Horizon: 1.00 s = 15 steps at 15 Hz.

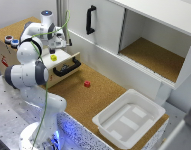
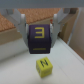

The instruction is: Place the purple object on top of the drawer

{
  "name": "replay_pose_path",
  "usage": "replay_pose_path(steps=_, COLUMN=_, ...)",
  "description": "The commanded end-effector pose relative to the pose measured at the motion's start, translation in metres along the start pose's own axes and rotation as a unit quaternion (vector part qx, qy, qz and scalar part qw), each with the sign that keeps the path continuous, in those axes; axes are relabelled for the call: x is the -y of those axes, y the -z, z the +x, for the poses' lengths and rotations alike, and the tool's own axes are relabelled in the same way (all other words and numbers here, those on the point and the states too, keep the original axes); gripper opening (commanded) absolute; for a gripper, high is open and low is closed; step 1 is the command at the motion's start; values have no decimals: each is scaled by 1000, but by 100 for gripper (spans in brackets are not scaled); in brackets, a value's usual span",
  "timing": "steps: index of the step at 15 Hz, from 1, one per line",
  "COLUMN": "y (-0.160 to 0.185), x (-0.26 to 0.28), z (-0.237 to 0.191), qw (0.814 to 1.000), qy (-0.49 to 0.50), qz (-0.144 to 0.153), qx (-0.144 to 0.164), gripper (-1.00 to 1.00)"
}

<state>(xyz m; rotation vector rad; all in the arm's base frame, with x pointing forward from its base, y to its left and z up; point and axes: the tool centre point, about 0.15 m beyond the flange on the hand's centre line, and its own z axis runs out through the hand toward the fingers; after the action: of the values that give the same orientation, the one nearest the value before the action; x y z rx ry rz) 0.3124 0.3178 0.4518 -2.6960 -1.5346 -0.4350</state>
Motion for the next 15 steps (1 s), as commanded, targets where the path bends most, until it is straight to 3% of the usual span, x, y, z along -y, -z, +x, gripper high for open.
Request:
replay_pose_path(steps=1, y=11, x=5, z=86, qw=998, qy=50, qz=-26, qx=42, gripper=-100)
replay_pose_path(steps=3, y=9, x=10, z=105, qw=997, qy=64, qz=-16, qx=40, gripper=-100)
replay_pose_path(steps=5, y=1, x=21, z=125, qw=995, qy=92, qz=12, qx=36, gripper=-100)
replay_pose_path(steps=7, y=-5, x=34, z=141, qw=990, qy=133, qz=13, qx=41, gripper=-100)
replay_pose_path(steps=14, y=-37, x=74, z=146, qw=975, qy=197, qz=10, qx=104, gripper=-100)
replay_pose_path(steps=15, y=-36, x=75, z=144, qw=976, qy=191, qz=11, qx=101, gripper=100)
